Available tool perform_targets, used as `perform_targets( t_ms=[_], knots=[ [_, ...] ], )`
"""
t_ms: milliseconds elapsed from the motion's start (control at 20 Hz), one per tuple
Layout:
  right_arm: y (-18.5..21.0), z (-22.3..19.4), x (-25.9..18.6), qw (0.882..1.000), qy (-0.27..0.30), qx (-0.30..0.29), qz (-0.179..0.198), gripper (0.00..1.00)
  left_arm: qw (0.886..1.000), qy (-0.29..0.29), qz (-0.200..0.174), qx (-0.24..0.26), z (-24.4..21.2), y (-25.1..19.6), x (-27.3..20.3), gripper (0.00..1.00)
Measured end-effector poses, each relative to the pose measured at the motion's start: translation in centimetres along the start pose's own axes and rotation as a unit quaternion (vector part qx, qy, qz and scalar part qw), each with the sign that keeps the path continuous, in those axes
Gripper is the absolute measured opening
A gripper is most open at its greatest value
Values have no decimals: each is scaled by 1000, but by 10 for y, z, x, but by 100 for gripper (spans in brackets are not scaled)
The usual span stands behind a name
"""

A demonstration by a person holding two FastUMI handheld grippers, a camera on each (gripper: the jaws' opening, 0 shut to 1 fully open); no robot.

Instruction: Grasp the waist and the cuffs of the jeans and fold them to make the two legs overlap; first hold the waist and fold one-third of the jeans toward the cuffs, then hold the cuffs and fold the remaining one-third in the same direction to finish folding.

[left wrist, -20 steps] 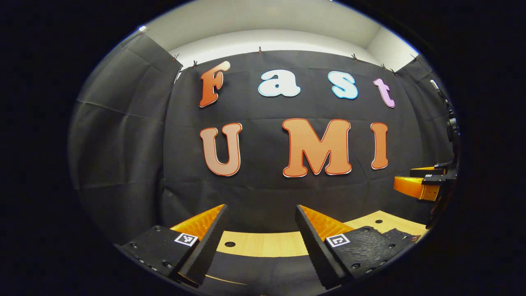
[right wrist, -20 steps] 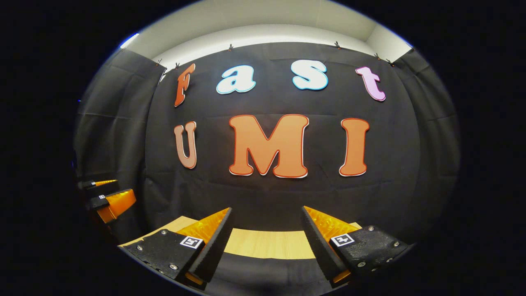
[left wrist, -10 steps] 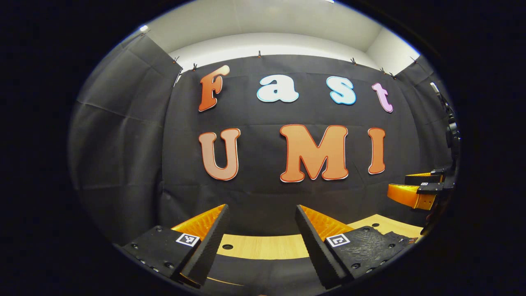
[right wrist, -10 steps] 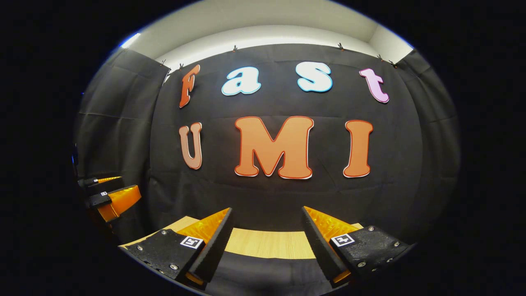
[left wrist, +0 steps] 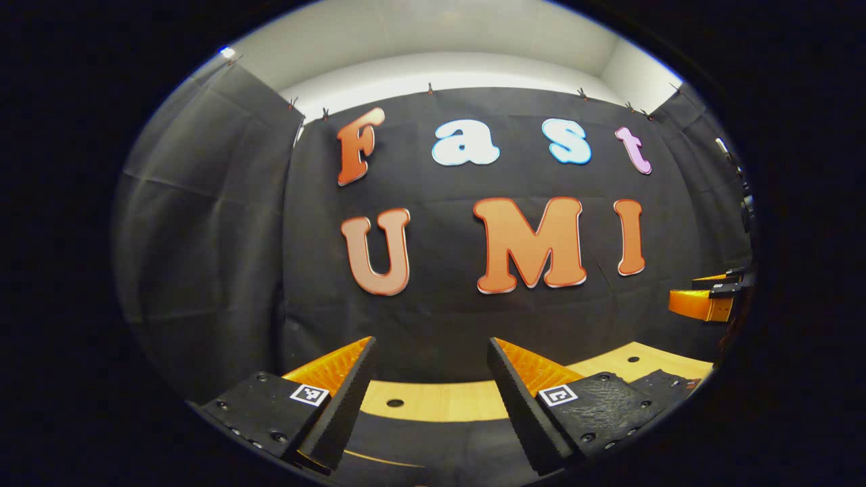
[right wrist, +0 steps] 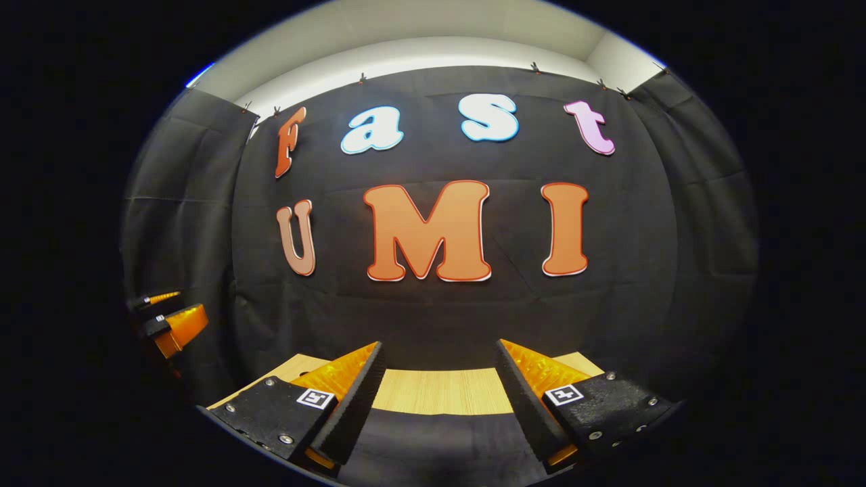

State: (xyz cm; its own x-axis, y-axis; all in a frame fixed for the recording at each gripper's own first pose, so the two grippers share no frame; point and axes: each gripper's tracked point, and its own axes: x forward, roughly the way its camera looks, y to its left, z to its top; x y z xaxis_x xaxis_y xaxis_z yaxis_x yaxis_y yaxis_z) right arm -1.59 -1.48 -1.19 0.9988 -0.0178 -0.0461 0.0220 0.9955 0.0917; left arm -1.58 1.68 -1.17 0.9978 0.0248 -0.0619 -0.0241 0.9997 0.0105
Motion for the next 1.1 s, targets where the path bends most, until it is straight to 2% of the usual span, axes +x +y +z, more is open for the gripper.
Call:
perform_targets(
  t_ms=[300,400,450,500,700,850,950,1100],
  knots=[
    [-12,-9,-6,1000,14,2,-13,97,997,69,1,-21,-41,15,4,97],
    [-17,-24,-5,999,41,22,-21,100,991,121,-12,-51,-69,15,2,96],
    [-20,-33,-6,998,56,32,-27,98,987,144,-9,-70,-84,19,4,98],
    [-22,-42,-7,996,70,37,-31,100,983,165,-4,-82,-96,25,4,97],
    [-30,-79,-9,990,127,35,-52,97,967,234,15,-101,-144,49,8,95],
    [-30,-111,-10,979,181,74,-63,97,943,295,13,-151,-182,56,2,96],
    [-31,-135,-15,968,219,96,-73,96,922,339,11,-188,-206,59,-3,96],
    [-34,-168,-22,949,264,144,-95,95,869,431,40,-238,-259,72,-12,96]
  ],
)
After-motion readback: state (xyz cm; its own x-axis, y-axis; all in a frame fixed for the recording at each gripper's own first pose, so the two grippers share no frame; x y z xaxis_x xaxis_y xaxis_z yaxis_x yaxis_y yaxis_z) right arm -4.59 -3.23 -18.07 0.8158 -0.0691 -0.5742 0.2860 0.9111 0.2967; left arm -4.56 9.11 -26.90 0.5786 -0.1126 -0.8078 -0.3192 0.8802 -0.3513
